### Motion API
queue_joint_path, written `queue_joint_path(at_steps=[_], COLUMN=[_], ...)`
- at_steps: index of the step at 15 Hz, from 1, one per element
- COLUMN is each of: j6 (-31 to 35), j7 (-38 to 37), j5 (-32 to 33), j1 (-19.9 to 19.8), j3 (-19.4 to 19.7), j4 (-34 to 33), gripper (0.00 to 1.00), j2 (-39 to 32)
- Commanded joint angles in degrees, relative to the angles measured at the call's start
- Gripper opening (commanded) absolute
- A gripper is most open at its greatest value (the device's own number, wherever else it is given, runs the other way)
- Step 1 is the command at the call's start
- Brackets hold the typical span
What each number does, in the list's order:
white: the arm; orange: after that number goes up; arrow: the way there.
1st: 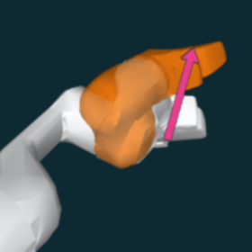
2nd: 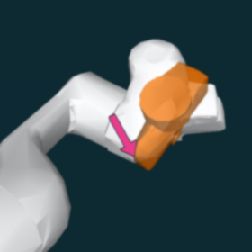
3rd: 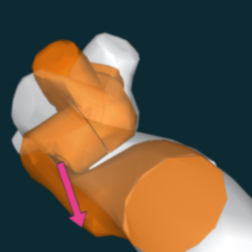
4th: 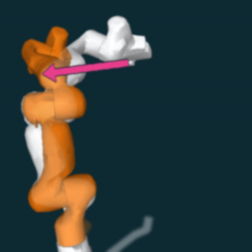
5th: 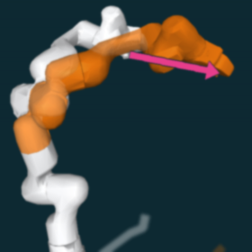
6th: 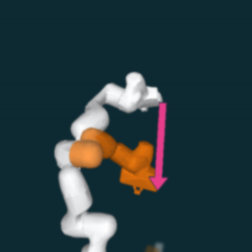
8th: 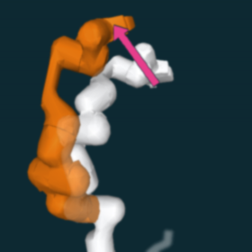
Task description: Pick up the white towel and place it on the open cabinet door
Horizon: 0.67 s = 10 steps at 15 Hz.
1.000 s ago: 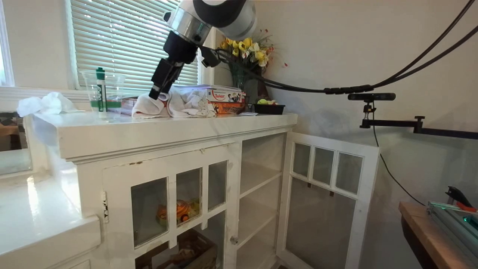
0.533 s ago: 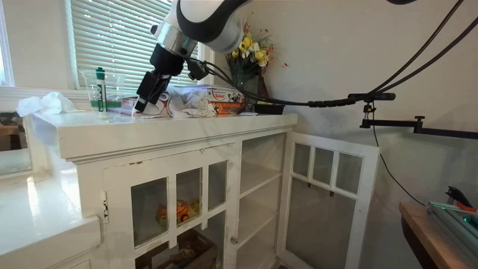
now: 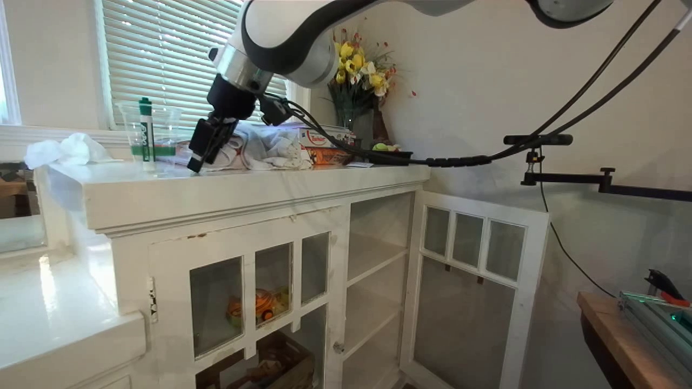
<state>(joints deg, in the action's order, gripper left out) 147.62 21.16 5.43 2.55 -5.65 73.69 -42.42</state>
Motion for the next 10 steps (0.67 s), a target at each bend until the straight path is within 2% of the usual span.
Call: queue_joint_path(at_steps=[1, 6, 10], j6=[-2.4, -3.3, -3.6], j7=[0.4, 0.4, 0.2], j5=[0.6, 0.3, 0.4], j1=[0.1, 0.0, 0.1], j3=[-0.3, -0.3, -0.2], j4=[-5.4, -7.4, -8.6], gripper=[0.36, 0.02, 0.0], j2=[-3.1, -4.3, -4.3])
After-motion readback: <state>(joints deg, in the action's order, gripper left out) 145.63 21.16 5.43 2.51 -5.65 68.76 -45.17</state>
